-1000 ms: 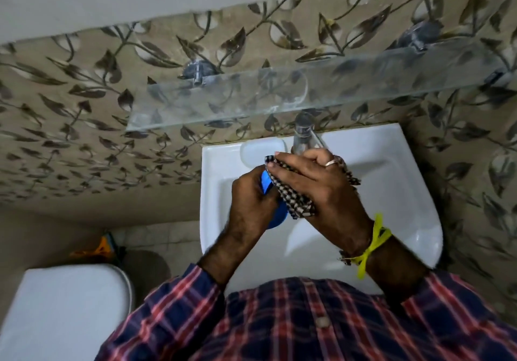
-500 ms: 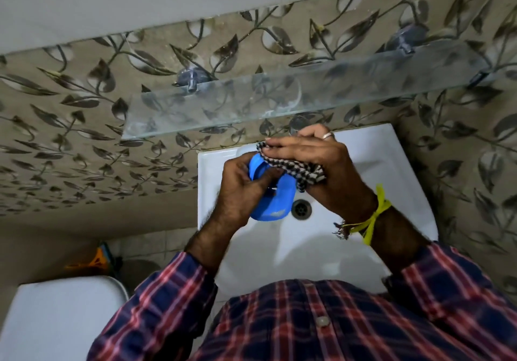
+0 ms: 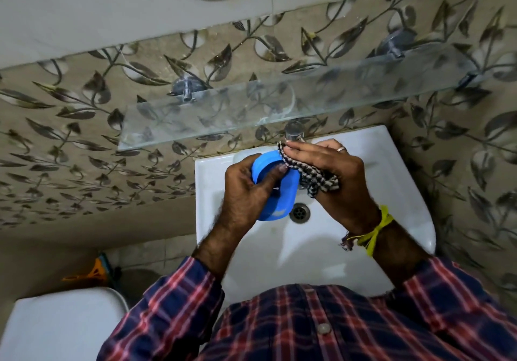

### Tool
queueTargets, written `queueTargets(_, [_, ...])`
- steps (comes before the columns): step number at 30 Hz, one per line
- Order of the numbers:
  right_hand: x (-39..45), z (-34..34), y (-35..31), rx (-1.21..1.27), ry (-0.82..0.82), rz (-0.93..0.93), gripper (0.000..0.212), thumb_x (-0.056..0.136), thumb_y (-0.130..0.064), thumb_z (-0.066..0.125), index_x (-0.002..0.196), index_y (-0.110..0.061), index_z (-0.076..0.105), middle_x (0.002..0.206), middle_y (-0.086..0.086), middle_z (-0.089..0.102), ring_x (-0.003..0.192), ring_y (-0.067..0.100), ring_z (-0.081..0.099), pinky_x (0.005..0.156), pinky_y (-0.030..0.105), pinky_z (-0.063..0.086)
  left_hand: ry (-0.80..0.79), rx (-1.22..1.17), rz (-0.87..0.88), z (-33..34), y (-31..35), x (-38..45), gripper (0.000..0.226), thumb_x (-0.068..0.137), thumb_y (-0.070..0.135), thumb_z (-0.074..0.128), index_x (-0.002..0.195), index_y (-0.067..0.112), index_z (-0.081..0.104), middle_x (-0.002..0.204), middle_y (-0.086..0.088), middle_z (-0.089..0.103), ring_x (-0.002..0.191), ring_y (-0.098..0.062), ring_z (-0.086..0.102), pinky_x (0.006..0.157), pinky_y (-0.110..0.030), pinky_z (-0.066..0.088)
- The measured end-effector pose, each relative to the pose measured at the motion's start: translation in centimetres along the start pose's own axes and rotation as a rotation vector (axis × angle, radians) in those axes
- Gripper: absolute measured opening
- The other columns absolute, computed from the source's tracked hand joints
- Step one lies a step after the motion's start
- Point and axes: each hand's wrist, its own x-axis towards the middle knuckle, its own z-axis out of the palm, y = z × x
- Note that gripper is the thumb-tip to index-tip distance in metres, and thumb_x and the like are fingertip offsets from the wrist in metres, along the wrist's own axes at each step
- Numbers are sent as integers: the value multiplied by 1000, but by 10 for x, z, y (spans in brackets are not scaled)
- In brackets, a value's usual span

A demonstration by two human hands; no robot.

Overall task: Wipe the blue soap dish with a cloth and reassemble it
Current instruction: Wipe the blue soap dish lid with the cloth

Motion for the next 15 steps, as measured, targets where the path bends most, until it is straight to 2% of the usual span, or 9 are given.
queueTargets(3, [4, 6, -2, -25, 49, -21, 35, 82, 12, 73, 114, -2, 72, 123, 13, 69, 114, 22, 67, 91, 48, 48, 18, 14, 41, 1, 3, 3, 26, 86, 1, 75, 92, 26, 72, 81, 14, 77, 74, -6, 73, 63, -20, 57])
queueTargets(5, [2, 6, -1, -75, 100, -58, 34, 84, 8, 73, 116, -3, 71, 126, 12, 68, 110, 26, 66, 90, 46, 49, 21, 47, 94, 1, 9, 6, 31, 84, 5, 77, 93, 33, 71, 83, 19, 76, 75, -1, 72, 66, -17, 56])
queueTargets(7, [-3, 6, 1, -98, 135, -76, 34, 85, 7, 73, 117, -2, 70, 127, 12, 67, 105, 32, 64, 89, 47, 50, 18, 121, 176, 1, 12, 6, 32, 83, 10, 78, 92, 40, 71, 86, 25, 75, 78, 2, 70, 72, -16, 55])
queueTargets(9, [-9, 7, 2, -69, 182, -44, 34, 83, 11, 73, 115, 0, 70, 125, 14, 68, 106, 31, 64, 86, 51, 52, 13, 192, 232, 4, 13, 4, 31, 84, 13, 76, 91, 42, 71, 87, 30, 72, 80, 5, 68, 75, -14, 52])
queueTargets(12, [-6, 10, -4, -55, 187, -31, 32, 82, 8, 75, 113, 0, 72, 123, 13, 69, 108, 22, 65, 85, 50, 51, 44, 227, 248, 8, 10, 0, 32, 84, 11, 74, 92, 42, 70, 85, 31, 71, 79, 5, 66, 75, -13, 51])
queueTargets(15, [-3, 12, -7, -62, 223, -44, 30, 86, 4, 72, 115, -3, 72, 125, 11, 69, 110, 13, 61, 86, 47, 52, 57, 265, 316, 5, 13, 2, 21, 83, 15, 71, 100, 28, 71, 86, 33, 70, 81, 8, 66, 77, -15, 52])
